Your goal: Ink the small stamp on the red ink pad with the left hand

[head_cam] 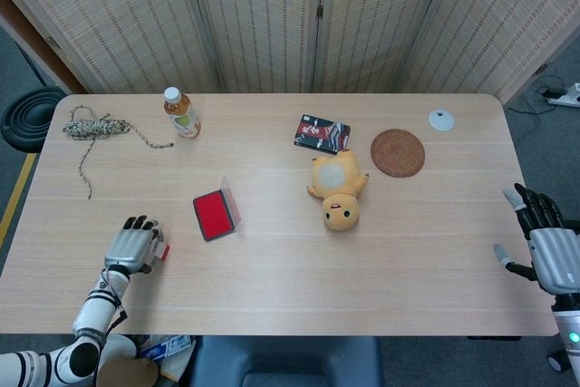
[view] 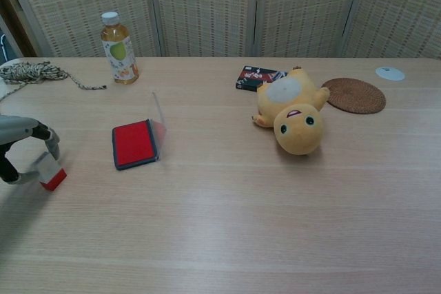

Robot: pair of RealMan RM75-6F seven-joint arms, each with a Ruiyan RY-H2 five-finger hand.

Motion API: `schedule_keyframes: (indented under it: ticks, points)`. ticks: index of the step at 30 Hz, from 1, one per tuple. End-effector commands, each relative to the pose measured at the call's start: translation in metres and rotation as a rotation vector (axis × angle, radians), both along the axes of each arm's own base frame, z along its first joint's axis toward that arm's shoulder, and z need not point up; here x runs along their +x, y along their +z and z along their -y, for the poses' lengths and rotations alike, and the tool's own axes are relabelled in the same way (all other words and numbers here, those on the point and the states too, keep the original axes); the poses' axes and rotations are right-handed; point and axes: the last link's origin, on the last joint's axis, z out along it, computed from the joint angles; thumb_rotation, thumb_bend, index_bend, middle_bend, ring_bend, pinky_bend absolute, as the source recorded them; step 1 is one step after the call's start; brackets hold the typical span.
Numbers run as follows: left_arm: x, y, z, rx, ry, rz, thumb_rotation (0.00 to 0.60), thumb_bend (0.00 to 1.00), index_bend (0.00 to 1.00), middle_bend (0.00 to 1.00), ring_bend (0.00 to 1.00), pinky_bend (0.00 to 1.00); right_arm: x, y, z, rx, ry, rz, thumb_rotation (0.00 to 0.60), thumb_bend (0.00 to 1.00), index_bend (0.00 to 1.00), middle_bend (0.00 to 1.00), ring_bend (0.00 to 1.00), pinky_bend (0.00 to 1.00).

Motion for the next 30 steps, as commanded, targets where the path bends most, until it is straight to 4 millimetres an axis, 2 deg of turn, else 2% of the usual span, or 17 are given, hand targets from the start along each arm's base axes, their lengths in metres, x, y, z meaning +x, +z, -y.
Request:
schedule_keyframes:
  ticks: [1,10,16,24,30]
  points:
    - [0.0,0.0,0.0,0.002,0.0,0.0,0.6,0.38,0.34,0.17,0.0,0.0,0.0,0.001,0.0,-0.002,0.001,0.001,0.6,0.3,0.0,0.0,0.0,0.0]
    - [-0.001,0.0,0.0,0.008,-0.002,0.003,0.6,0.38,0.4,0.24,0.01,0.0,0.0,0.001,-0.001,-0.002,0.001,0.0,0.6,0.3,0.0,0.0,0.0,0.0]
    - [-0.002,0.001,0.0,0.016,0.0,0.014,0.6,0.38,0.44,0.29,0.12,0.01,0.0,0.0,-0.001,-0.001,-0.001,-0.004,0.6,0.3,0.0,0.0,0.0,0.0]
    - [0.002,0.006,0.0,0.031,-0.02,0.031,0.6,0.38,0.49,0.36,0.19,0.2,-0.001,-0.002,0.001,0.002,-0.009,-0.009,0.6,0.3,0.0,0.0,0.0,0.0]
    - [0.01,0.012,-0.005,0.041,-0.037,0.028,0.6,0.38,0.5,0.36,0.19,0.23,-0.002,-0.002,0.002,0.004,-0.02,-0.009,0.6,0.3,0.0,0.0,0.0,0.0]
